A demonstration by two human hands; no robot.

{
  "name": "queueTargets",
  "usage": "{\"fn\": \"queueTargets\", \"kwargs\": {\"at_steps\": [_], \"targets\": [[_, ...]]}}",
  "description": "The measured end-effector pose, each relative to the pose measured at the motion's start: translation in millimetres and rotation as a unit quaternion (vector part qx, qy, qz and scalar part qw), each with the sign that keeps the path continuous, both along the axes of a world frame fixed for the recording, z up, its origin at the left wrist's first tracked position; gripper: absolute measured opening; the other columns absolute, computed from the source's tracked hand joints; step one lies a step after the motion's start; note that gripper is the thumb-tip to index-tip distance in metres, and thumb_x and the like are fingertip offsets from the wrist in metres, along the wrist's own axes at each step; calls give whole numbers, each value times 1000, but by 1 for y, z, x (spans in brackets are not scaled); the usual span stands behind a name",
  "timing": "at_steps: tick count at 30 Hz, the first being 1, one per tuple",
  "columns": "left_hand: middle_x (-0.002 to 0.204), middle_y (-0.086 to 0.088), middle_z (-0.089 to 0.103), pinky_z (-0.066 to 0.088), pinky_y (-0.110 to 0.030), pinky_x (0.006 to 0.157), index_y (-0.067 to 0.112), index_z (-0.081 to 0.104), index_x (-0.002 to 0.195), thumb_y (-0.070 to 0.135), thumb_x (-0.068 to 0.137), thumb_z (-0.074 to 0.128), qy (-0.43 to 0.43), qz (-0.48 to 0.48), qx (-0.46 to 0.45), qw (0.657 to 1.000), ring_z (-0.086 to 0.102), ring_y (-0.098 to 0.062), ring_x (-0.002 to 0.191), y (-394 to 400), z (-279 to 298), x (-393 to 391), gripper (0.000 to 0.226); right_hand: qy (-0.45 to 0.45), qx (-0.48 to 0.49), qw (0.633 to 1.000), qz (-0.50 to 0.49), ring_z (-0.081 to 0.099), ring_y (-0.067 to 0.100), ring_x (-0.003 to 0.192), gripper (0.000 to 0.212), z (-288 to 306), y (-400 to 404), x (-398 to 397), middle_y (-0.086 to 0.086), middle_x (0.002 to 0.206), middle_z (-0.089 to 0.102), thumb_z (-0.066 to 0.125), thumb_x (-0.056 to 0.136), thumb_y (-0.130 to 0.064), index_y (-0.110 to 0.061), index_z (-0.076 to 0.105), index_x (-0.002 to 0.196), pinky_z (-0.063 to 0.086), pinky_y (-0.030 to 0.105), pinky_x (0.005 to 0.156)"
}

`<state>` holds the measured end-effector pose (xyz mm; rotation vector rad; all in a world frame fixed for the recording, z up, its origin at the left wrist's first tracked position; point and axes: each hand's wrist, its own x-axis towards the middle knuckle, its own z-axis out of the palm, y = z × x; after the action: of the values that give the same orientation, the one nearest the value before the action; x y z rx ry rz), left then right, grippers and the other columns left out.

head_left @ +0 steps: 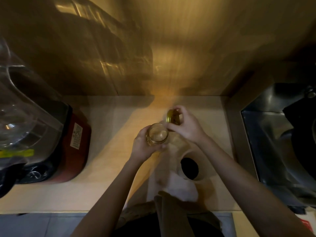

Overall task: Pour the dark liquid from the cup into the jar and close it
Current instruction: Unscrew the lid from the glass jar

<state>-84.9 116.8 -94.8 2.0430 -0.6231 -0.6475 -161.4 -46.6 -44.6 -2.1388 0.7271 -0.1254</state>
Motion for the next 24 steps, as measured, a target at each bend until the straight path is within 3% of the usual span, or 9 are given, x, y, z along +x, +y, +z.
{"fn": "queueTargets", "kwargs": {"at_steps": [3,5,8,11,15,18,24], "targets": [[125,1,58,35,-1,77,19,47,125,40,47,84,21,16,1,1000,51,-10,111,1,-4,-1,89,-12,71,993,-90,53,25,108,75,-26,-16,-1,7,119,47,87,58,-27,-15,48,120,46,36,94],[125,2,58,33,2,76,20,47,125,33,49,86,22,19,2,1000,50,-8,110,1,-7,1,87,9,48,993,-110,50,25,109,67,-44,-23,-2,8,114,45,87,57,-18,-11,51,114,41,27,91],[125,2,58,38,-11,83,21,46,125,32,50,86,19,15,-3,1000,52,-10,112,8,-7,-3,85,12,19,992,-122,49,23,107,63,-63,-22,-9,3,108,42,86,59,-16,-7,51,111,36,21,85],[127,3,58,40,-20,92,21,46,127,33,49,86,34,32,19,999,52,-12,115,-3,-20,3,88,29,23,995,-90,50,16,107,70,-87,-40,-2,6,120,47,85,62,-22,-9,48,121,37,21,86],[127,5,58,36,-6,89,24,46,127,32,49,86,33,32,6,999,51,-8,115,2,-16,0,88,35,-18,998,-47,49,24,118,79,-91,-41,-5,11,133,44,81,66,-17,-7,40,133,38,27,93],[127,3,58,38,-15,93,23,45,127,31,49,86,31,35,5,999,52,-9,116,1,-16,0,88,67,-29,997,-40,48,26,120,85,-95,-40,0,10,135,41,81,64,-17,-9,36,136,42,36,96],[127,3,58,39,-23,95,24,44,127,31,49,87,30,35,14,999,52,-10,116,1,-15,0,89,172,-131,976,18,37,28,125,85,-108,-39,8,12,135,42,82,66,-27,-9,37,136,32,33,103]]}}
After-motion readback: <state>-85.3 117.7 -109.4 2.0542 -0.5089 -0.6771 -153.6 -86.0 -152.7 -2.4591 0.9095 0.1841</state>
